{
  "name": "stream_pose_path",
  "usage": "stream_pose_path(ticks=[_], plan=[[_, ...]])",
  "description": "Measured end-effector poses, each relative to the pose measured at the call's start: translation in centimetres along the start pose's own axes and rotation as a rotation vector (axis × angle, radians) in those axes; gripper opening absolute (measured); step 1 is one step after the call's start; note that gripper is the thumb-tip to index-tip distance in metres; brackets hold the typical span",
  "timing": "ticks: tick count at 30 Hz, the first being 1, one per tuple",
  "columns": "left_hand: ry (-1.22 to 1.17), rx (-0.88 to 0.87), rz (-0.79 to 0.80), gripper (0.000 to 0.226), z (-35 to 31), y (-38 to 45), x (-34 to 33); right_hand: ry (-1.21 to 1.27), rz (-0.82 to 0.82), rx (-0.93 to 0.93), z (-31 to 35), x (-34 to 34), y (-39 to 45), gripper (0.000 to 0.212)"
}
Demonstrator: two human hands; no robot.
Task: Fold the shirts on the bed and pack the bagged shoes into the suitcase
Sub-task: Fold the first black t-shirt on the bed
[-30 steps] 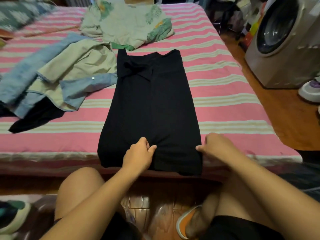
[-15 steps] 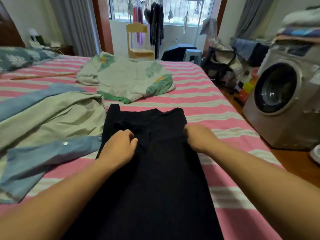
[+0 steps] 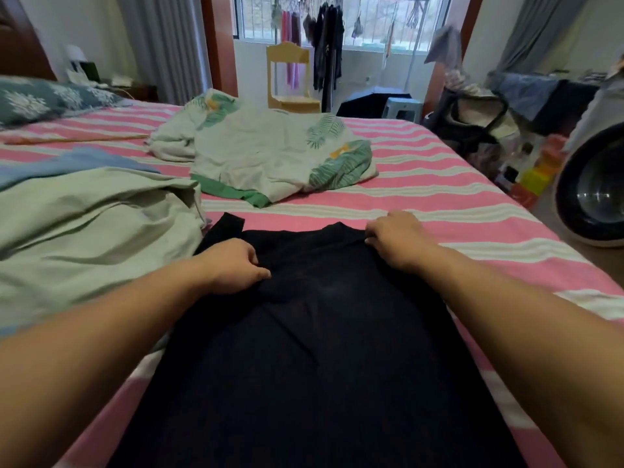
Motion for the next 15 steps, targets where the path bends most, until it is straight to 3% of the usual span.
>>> stream_pose_path(ticks=[5, 10, 13, 14, 15], plan=[[-0.317, -0.033, -0.172, 0.014, -0.1, 1.6, 1.5, -0.208, -0.098, -0.079, -1.5, 1.2, 0.6, 0.027], [-0.102, 0.036, -0.181, 0.02, 1.4, 3.0, 0.0, -0.045, -0.103, -0.221, -1.4, -0.2, -0.8, 0.041], [0.282, -0.262, -0.435, 0.041, -2.9, 0.5, 1.1, 0.184, -0.221, -0.186, 0.5, 1.0, -4.2, 0.052], [0.249, -0.406, -0.378, 0.053, -4.8, -0.4, 0.4, 0.209, -0.182, -0.155, 1.2, 1.0, -5.2, 0.06], [0.131, -0.481, -0.211, 0.065, -6.4, -1.2, -0.8, 0.215, -0.085, -0.117, 2.1, 0.4, -6.2, 0.07]])
Point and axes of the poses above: each hand's wrist, its own y-axis towards the middle knuckle, its own x-axis out of the back of the hand, z = x × y, the point moved 7 cm from there along y, towards the middle knuckle, and after that the axes turned 8 degrees about -x, right-handed, at the moved point
